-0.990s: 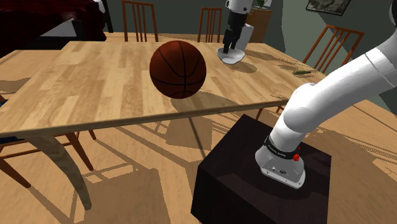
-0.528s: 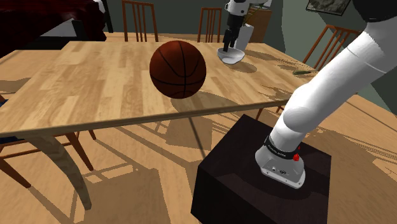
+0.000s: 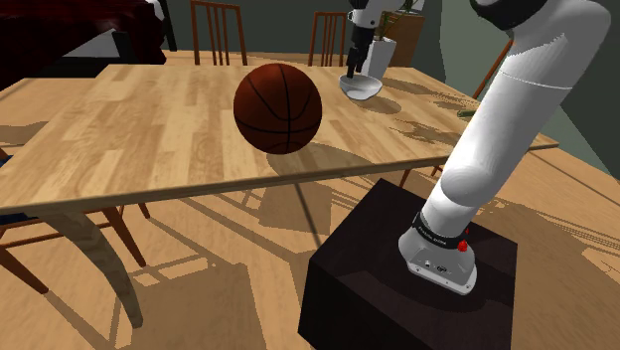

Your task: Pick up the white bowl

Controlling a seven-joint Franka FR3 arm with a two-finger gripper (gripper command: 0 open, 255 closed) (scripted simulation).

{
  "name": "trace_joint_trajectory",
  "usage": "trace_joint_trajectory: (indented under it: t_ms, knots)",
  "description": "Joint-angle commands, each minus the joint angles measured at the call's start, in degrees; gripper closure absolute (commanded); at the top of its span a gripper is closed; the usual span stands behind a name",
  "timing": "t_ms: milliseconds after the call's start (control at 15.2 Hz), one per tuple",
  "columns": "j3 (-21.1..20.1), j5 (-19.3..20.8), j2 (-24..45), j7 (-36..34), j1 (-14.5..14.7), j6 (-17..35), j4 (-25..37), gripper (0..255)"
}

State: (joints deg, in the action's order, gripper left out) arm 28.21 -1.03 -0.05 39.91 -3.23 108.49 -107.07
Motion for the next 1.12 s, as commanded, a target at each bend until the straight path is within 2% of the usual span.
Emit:
trace_joint_trajectory:
  t_ms: [0, 198, 726, 858, 924, 1056]
  knots:
    - [1.29, -2.75, 5.4, 3.72, -1.3, -0.56, 5.05, 0]
    - [2.03, -6.74, 13.1, 8.13, -4.05, -2.1, 12.92, 0]
    - [1.61, -7.49, 14.23, 8.77, -4.23, 3.34, 8.44, 0]
    - [1.61, -7.49, 14.23, 8.77, -4.23, 3.34, 8.44, 0]
    - [1.61, -7.43, 14.11, 8.73, -4.18, 3.45, 8.23, 255]
    - [1.62, -7.44, 14.11, 8.76, -4.2, 3.41, 8.27, 255]
